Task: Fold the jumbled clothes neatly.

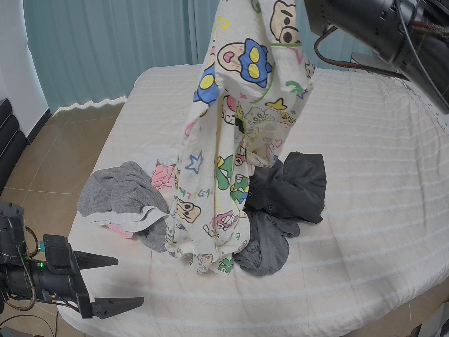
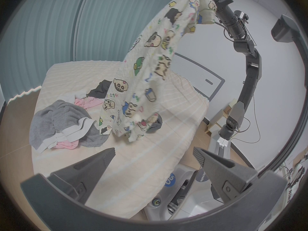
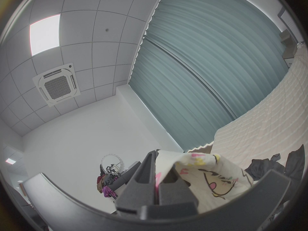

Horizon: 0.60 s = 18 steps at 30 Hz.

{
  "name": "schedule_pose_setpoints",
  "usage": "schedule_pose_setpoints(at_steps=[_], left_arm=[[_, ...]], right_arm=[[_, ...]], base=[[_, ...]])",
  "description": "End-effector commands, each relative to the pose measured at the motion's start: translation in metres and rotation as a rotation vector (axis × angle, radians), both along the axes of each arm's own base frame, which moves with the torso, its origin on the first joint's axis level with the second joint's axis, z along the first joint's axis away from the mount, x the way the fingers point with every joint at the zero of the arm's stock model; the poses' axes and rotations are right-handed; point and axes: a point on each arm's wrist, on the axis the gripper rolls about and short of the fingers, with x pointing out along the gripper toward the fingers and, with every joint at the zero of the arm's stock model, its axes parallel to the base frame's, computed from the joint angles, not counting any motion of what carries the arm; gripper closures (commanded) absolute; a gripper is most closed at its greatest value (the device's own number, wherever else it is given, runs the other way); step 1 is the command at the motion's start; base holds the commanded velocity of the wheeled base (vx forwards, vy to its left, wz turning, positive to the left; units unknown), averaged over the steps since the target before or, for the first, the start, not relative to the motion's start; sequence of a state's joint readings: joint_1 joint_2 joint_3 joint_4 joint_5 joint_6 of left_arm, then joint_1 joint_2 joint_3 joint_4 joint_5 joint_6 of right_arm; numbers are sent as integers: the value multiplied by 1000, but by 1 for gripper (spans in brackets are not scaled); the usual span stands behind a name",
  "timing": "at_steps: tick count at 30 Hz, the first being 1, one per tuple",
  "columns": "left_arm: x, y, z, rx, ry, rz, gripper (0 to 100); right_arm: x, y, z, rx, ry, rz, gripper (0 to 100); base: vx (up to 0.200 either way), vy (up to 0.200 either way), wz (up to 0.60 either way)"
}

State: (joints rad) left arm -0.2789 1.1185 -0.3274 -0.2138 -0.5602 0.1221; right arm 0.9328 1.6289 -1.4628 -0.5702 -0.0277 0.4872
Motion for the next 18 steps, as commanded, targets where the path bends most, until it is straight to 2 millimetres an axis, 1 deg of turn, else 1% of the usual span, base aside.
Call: schedule_pose_setpoints(at_steps=[1, 3, 7, 13, 15, 18], left_arm=[[13, -3, -15, 23, 72, 3, 0], [22, -6, -23, 32, 101, 0, 0], [32, -10, -33, 38, 137, -9, 0], [32, -24, -58, 53, 185, -88, 0], [33, -28, -61, 54, 189, -111, 0], [35, -40, -68, 18, 275, -140, 0]], right_arm=[[-13, -15, 8, 20, -16, 8, 100], [-19, -24, 18, 54, -40, 10, 100], [-23, -29, 21, 60, -52, 19, 100], [-25, -32, 26, 79, -68, 22, 100], [-25, -32, 26, 79, -65, 25, 100], [-25, -32, 26, 86, -57, 26, 100]], base=[[0, 0, 0], [0, 0, 0], [0, 0, 0], [0, 0, 0], [0, 0, 0], [0, 0, 0]])
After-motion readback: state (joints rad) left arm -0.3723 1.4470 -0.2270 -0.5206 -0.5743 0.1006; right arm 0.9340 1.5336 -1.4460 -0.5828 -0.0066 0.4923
